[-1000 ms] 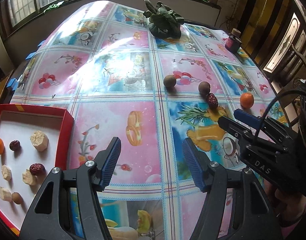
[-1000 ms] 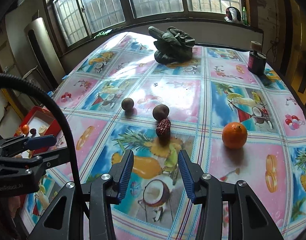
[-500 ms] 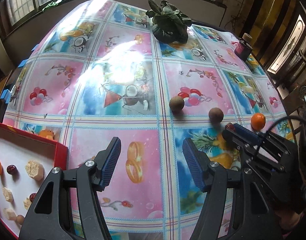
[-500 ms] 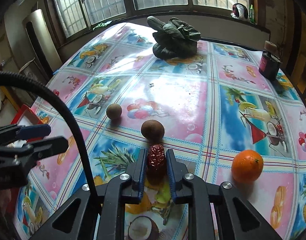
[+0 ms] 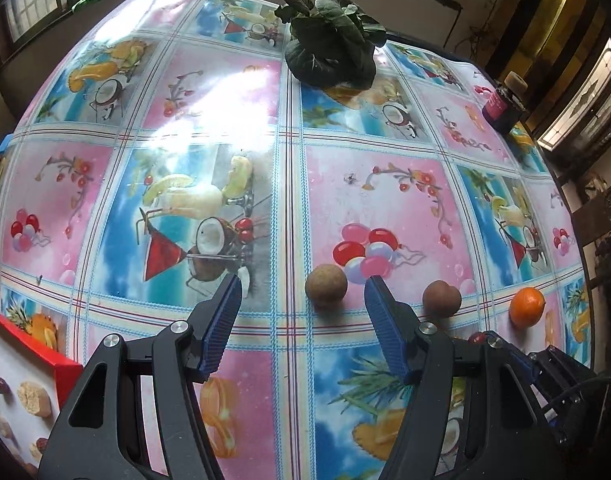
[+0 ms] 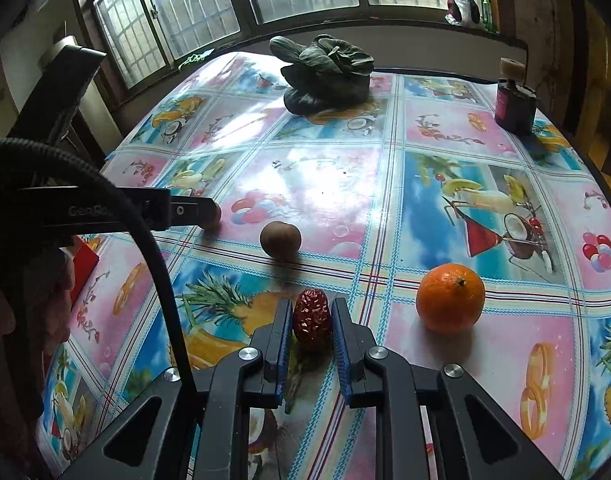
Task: Organize fruits
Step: 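Grasp a brown round fruit with the left tool while the right tool grasps a red date, then carry the brown fruit and red date into the red tray and open both tools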
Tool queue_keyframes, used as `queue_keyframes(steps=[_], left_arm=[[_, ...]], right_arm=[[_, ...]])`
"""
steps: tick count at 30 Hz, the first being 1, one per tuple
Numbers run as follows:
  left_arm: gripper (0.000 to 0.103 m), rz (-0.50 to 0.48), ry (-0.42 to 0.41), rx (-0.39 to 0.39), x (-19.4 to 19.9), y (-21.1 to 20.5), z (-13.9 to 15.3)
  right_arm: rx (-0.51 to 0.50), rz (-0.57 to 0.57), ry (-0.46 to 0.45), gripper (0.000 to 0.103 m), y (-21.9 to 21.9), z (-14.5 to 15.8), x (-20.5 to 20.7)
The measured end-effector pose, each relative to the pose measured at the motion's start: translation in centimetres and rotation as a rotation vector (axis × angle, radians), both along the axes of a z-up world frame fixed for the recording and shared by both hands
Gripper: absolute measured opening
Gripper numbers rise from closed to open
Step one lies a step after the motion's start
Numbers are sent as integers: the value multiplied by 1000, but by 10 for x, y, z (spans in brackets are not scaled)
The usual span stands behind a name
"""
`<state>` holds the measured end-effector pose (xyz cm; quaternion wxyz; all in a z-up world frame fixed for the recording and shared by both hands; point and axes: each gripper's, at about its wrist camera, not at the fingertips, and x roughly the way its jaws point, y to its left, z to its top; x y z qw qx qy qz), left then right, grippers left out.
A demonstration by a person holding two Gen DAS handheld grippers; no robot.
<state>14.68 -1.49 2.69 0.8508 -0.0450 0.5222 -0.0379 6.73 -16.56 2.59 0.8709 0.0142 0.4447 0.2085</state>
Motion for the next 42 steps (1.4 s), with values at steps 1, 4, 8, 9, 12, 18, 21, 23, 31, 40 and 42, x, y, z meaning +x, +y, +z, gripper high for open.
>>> queue_keyframes(steps=[1, 4, 8, 9, 12, 18, 21, 23, 31, 40, 42], left_arm=[[64, 1, 2, 1, 1, -1, -1], [64, 2, 6, -8, 4, -2, -5], [64, -6, -10, -1, 4, -4, -8], [64, -8, -13, 1, 4, -4, -8], [42, -3, -29, 24, 6, -4, -8], [21, -4, -23, 9, 1, 2, -7], [21, -7, -16, -4, -10, 7, -5], [21, -9, -21, 1, -21, 10, -2], [21, -35, -53, 27, -79, 24, 11], [21, -61, -70, 54, -152, 33, 10], [21, -51, -81, 64, -164, 36, 11]], right_arm=[[3, 1, 1, 19, 0, 0, 0], [3, 5, 2, 19, 0, 0, 0], [2, 9, 0, 19, 0, 0, 0], [2, 9, 0, 19, 0, 0, 0], [5, 11, 0, 19, 0, 0, 1], [6, 19, 2, 19, 0, 0, 1], [17, 21, 7, 19, 0, 1, -1], [32, 25, 13, 19, 2, 3, -4], [21, 60, -13, 19, 25, 15, -34], [72, 67, -25, 19, 37, 22, -88], [82, 72, -27, 19, 40, 24, -100]])
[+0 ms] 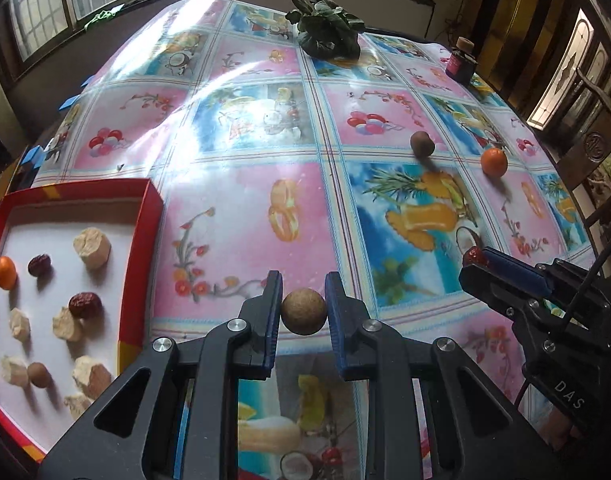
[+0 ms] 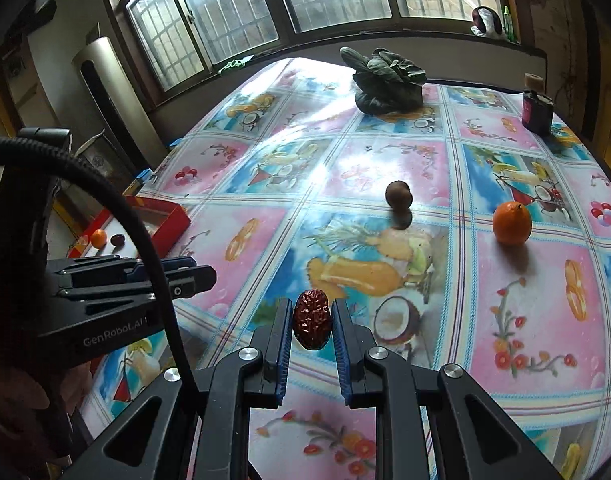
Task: Organize fruits
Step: 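Carry the brown fruit and red date into the red tray and open both tools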
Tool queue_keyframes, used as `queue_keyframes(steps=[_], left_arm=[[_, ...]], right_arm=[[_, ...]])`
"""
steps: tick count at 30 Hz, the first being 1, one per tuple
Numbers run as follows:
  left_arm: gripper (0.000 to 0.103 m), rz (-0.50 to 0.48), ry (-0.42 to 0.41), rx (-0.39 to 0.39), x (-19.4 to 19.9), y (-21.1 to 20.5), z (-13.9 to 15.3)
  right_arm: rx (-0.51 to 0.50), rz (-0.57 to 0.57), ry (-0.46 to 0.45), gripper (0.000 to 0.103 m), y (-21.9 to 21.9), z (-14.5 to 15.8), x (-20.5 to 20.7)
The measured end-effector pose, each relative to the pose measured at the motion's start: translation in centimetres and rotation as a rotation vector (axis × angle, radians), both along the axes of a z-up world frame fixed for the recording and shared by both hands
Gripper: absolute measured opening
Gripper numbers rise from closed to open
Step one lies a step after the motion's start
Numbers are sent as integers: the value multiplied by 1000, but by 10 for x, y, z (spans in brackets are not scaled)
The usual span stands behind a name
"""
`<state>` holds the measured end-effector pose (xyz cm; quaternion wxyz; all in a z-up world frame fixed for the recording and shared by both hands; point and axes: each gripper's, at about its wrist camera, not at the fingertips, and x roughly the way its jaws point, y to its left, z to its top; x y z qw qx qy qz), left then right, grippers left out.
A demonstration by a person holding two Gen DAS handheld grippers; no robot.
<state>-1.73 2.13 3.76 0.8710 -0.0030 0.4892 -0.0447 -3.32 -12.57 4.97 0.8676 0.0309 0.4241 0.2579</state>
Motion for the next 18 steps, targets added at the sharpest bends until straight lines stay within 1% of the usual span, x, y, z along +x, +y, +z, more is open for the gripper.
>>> queue_keyframes(steps=[2, 9, 18], left_arm=[[21, 11, -17, 12, -11, 4, 1], [21, 38, -40, 13, -40, 20, -1], [21, 81, -94, 15, -62, 49, 10]], right_arm=[[3, 2, -2, 19, 3, 1, -10], [25, 8, -1, 19, 15, 4, -39], [6, 60, -6, 19, 49, 7, -59]])
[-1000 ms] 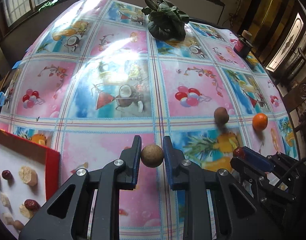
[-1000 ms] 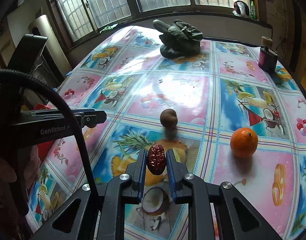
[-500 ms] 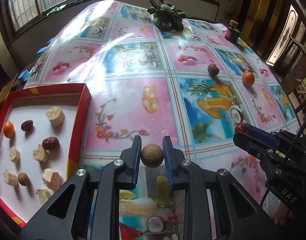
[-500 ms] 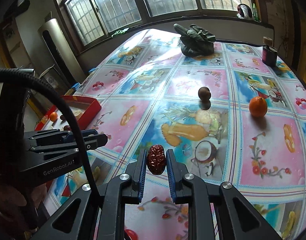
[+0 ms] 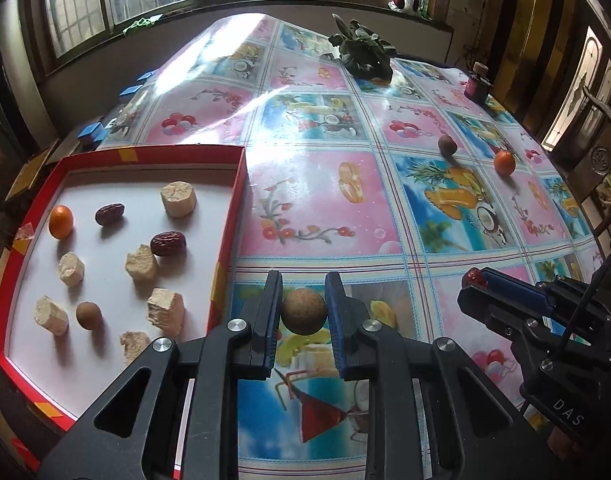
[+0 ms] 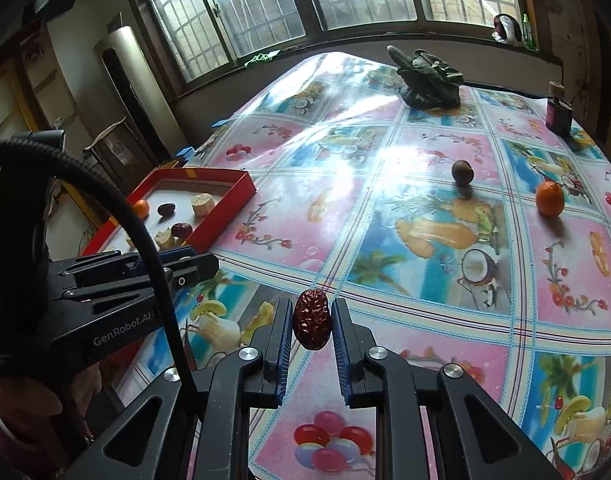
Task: Organize fruits
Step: 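Carry the brown fruit and red date into the red tray and open both tools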
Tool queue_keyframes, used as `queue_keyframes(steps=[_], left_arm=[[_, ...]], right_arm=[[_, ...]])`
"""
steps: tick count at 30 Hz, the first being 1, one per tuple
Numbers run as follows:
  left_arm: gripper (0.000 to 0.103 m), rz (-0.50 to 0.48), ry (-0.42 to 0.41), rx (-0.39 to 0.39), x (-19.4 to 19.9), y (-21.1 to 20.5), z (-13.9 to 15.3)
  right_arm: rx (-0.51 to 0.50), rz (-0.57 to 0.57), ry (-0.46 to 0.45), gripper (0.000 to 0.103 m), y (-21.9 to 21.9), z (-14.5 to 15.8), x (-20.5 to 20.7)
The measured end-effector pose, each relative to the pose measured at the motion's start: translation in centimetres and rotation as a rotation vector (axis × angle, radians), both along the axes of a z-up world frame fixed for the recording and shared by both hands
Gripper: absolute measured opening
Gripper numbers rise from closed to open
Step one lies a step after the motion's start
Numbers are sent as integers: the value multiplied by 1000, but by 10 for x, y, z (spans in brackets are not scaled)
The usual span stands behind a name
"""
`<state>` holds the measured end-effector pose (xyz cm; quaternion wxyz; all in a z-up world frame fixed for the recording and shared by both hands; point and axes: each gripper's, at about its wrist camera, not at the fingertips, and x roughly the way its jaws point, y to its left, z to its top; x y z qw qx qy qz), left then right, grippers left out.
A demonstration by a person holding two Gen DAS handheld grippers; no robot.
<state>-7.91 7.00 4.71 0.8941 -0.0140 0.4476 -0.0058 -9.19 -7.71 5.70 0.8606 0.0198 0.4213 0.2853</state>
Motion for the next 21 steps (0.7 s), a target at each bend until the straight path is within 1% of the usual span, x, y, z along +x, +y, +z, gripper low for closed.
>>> queue_keyframes(steps=[9, 21], left_arm=[[21, 66, -46, 8, -11, 34, 11], [21, 153, -61, -6, -24, 78, 17]], right_arm=[[4, 64, -23, 19, 36, 11, -9], [-3, 147, -58, 19, 75, 24, -11]])
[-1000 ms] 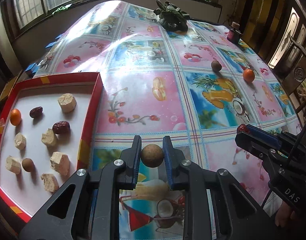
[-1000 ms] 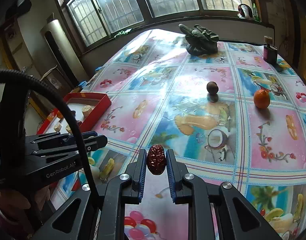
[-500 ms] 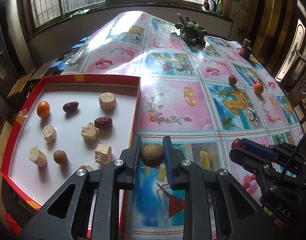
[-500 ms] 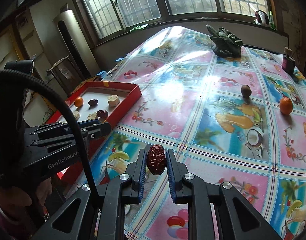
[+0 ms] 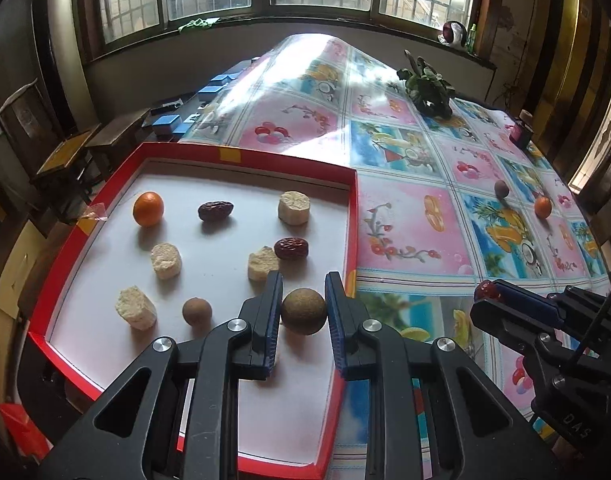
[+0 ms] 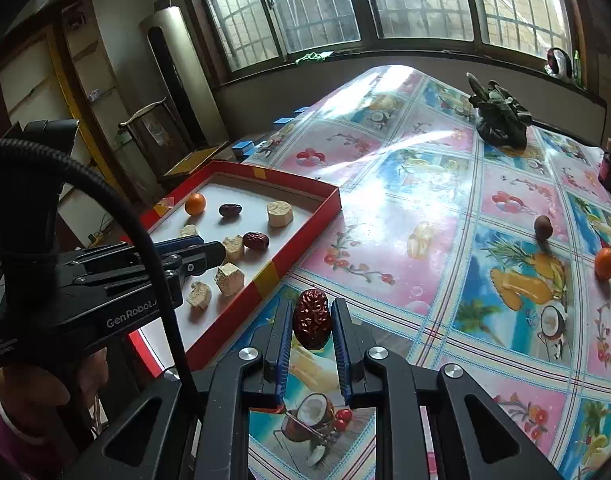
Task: Organize fruits
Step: 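Carry the brown fruit and red date into the red tray and open both tools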
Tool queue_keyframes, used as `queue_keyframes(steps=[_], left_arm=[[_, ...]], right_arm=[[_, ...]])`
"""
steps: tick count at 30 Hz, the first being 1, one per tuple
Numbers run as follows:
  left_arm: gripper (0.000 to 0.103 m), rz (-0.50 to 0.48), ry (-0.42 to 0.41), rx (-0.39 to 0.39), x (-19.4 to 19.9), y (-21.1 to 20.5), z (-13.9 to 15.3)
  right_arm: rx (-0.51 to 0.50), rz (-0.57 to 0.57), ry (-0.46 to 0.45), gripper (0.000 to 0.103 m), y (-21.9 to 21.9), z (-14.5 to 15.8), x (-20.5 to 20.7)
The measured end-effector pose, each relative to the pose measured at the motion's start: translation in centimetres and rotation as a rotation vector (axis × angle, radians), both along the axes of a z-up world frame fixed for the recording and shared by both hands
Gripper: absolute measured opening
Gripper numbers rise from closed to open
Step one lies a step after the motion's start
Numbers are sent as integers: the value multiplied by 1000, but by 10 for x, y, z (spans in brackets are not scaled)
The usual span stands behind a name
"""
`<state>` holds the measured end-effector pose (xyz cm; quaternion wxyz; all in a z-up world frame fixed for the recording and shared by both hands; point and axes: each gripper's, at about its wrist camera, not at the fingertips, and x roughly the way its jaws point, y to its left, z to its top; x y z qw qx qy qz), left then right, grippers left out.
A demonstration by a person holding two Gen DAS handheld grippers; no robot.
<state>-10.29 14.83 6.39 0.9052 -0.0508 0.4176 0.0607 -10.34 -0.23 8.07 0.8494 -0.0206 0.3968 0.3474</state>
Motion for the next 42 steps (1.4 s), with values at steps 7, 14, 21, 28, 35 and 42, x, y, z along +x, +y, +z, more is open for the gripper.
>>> queue_keyframes(steps=[7, 14, 21, 28, 35, 42], left_arm=[[21, 68, 18, -2, -11, 35, -4], [21, 124, 46, -1, -23, 63, -14], [21, 126, 73, -5, -23, 69, -24], [21, 129, 77, 12, -22, 71, -28], [21, 131, 69, 38, -21, 70, -27], [21, 134, 73, 55, -19, 68, -27]], right_arm=[[-9, 47, -8, 19, 20, 4, -2], [-1, 97, 2, 19, 42, 3, 3], [-5, 152, 5, 19, 78, 1, 17], [-8, 237, 27, 19, 124, -10, 30], [-36, 280, 64, 19, 148, -32, 36], [-34, 276, 91, 19, 150, -43, 41]])
